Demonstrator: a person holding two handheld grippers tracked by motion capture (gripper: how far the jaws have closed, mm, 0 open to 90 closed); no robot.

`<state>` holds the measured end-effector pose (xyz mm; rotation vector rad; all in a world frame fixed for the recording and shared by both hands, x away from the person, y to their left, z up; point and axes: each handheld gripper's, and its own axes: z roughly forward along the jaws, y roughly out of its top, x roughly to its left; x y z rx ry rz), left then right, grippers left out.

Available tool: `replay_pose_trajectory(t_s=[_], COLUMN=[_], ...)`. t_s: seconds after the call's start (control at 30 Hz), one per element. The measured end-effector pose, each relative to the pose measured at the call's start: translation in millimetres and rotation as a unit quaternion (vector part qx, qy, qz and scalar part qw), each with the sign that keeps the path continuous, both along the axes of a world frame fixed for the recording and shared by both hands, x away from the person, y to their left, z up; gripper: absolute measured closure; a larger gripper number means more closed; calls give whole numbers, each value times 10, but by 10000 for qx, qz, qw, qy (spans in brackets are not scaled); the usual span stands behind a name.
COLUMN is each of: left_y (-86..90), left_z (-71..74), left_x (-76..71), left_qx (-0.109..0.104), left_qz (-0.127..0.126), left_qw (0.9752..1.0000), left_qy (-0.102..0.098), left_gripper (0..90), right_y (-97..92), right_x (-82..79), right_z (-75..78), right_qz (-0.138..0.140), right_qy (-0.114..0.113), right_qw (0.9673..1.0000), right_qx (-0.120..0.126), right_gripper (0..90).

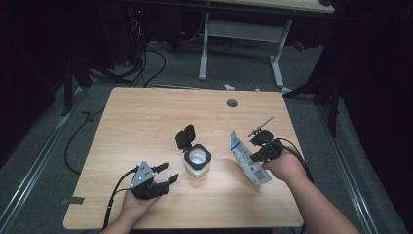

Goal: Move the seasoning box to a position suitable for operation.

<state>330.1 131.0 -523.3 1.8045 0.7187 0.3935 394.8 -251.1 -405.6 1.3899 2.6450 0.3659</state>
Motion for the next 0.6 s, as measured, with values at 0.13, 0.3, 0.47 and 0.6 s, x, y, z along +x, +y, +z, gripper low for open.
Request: replay_pose_trajectory(t_s=[0.13,0.3,0.47,0.6], left_y=[17,37,52,59], left_z=[-5,-5,-8,-15], left_x=[9,14,17,19], left_qx=[-35,-69,-72,-11], left_qz=[30,61,87,109], left_qw=[10000,10000,9999,9999], left_qy=[-2,9,22,11], left_gripper=[413,413,413,413], right_y=[-16,-47,-81,-123], right_x=[-30,-93,-141,-171], right_z=[-7,8,0,-4], right_qz=[3,-32,-49,-91], right_qy=[-96,-230,-349,-468], right_qw=[9999,9995,9989,9978], right_qx=[69,203,305,454], right_gripper=[900,900,900,900])
